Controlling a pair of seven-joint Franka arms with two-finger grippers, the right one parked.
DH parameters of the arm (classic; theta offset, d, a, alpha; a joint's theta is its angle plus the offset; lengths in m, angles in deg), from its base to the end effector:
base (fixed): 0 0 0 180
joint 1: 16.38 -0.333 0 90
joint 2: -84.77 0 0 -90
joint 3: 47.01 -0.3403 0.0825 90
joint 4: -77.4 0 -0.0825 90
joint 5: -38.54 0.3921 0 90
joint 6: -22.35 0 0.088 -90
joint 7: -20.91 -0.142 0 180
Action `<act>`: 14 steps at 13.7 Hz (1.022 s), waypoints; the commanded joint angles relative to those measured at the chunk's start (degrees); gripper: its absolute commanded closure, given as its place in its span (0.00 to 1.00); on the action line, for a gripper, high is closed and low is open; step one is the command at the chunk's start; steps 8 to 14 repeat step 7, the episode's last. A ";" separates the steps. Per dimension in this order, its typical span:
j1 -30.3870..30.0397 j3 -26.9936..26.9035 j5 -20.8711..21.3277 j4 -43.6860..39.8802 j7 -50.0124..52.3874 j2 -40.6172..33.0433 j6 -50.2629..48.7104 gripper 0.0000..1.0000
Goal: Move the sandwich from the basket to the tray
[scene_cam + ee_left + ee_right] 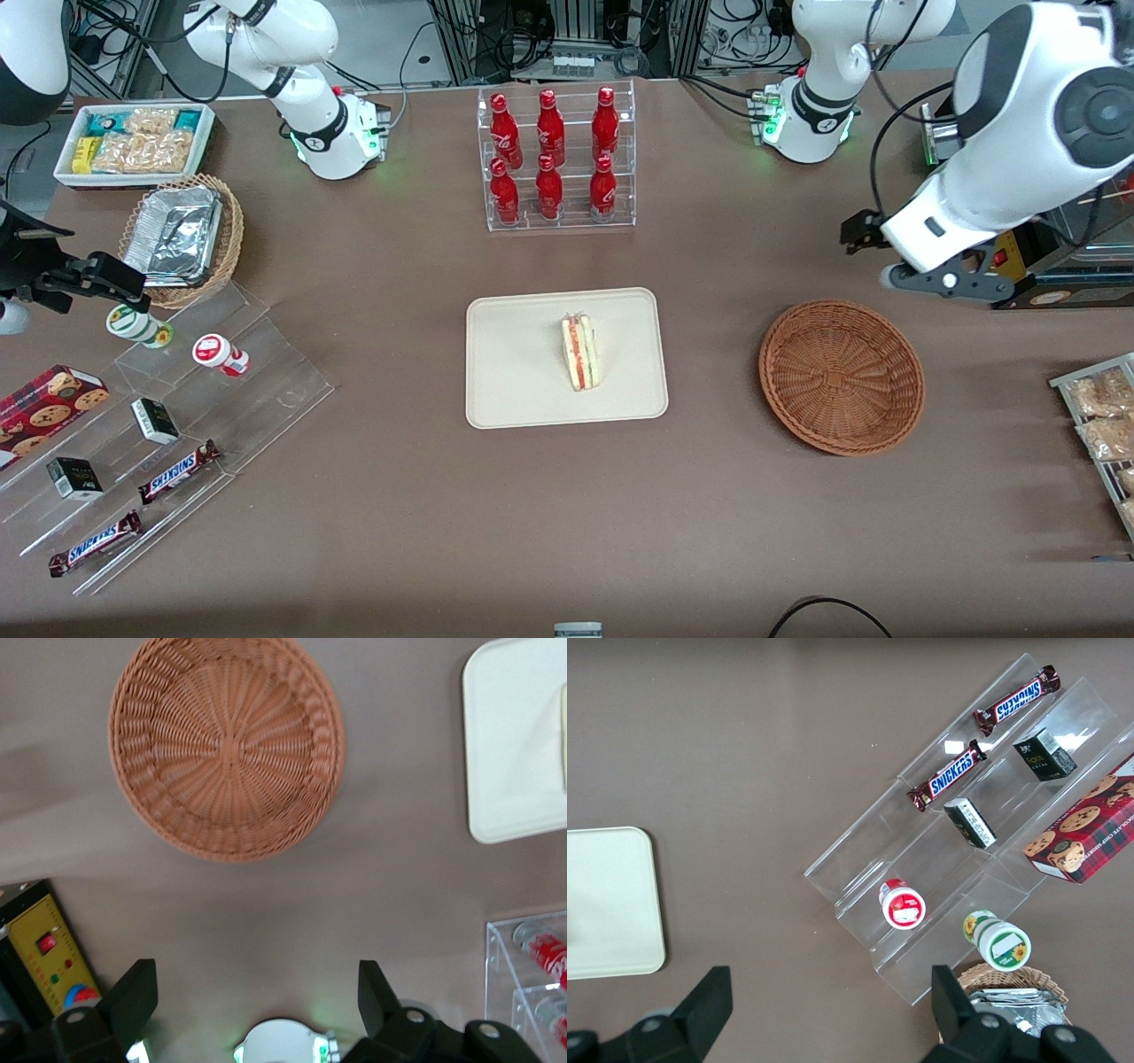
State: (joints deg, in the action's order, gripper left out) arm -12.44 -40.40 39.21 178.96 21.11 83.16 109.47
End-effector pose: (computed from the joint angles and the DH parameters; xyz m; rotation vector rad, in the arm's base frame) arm 0.5190 -0.0955 0.5309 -3.0741 0.2789 0.3437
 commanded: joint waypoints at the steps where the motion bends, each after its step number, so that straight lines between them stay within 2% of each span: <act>1: -3.14 1.91 -0.32 0.57 -1.44 -2.17 -1.86 0.00; 5: -3.85 1.30 0.03 -2.33 -1.44 -2.52 -5.29 0.00; 14: -3.85 1.12 0.21 -2.43 -1.44 -2.52 -5.29 0.00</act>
